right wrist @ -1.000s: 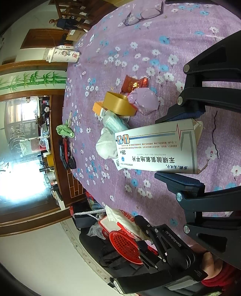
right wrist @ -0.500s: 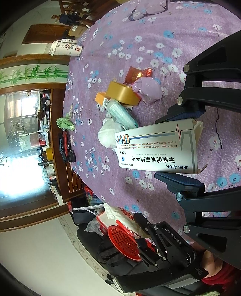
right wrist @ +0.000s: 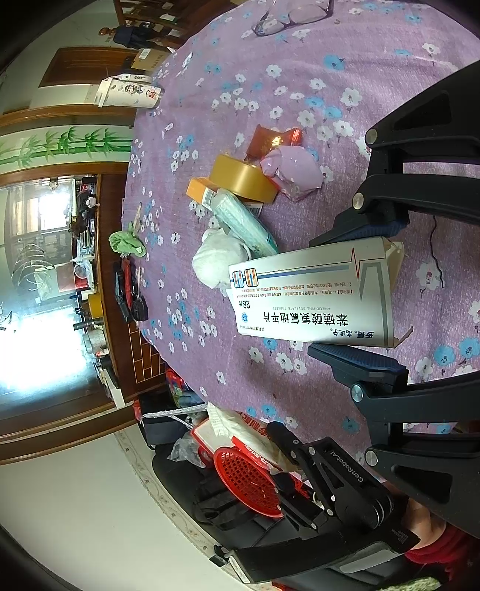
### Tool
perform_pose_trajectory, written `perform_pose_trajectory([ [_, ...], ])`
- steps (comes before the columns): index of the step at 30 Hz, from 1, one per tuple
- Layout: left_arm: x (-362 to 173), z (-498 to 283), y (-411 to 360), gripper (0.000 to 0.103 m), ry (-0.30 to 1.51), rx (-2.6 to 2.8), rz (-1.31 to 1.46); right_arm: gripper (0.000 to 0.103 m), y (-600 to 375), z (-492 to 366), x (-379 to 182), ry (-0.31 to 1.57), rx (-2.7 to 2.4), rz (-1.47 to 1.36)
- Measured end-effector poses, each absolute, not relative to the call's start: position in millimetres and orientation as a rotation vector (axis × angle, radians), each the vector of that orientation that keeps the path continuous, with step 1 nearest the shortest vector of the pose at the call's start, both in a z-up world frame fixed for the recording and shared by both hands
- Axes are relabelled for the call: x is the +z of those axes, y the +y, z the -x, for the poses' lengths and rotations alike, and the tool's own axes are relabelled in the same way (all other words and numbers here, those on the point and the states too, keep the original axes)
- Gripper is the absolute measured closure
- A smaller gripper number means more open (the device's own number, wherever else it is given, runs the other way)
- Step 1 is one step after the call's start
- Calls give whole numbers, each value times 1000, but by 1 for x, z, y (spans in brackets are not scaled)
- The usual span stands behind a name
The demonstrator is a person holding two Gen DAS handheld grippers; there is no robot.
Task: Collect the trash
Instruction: 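Lift the tissue packet and medicine box and hold them in both tools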
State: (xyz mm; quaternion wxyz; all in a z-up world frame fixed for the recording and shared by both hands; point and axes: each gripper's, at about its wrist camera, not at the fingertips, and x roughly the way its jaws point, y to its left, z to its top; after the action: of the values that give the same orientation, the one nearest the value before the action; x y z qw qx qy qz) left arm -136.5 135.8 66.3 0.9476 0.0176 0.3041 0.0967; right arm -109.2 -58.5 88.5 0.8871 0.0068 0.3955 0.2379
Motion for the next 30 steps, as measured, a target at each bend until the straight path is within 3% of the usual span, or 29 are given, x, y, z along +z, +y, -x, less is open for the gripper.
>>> perform_pose_trajectory([
  [17,69,143,146,57,610,208,-22,50,-38,105,100,811,525,0],
  [30,99,162,221,57,583,310,82,50,36,86,114,848,692,7],
])
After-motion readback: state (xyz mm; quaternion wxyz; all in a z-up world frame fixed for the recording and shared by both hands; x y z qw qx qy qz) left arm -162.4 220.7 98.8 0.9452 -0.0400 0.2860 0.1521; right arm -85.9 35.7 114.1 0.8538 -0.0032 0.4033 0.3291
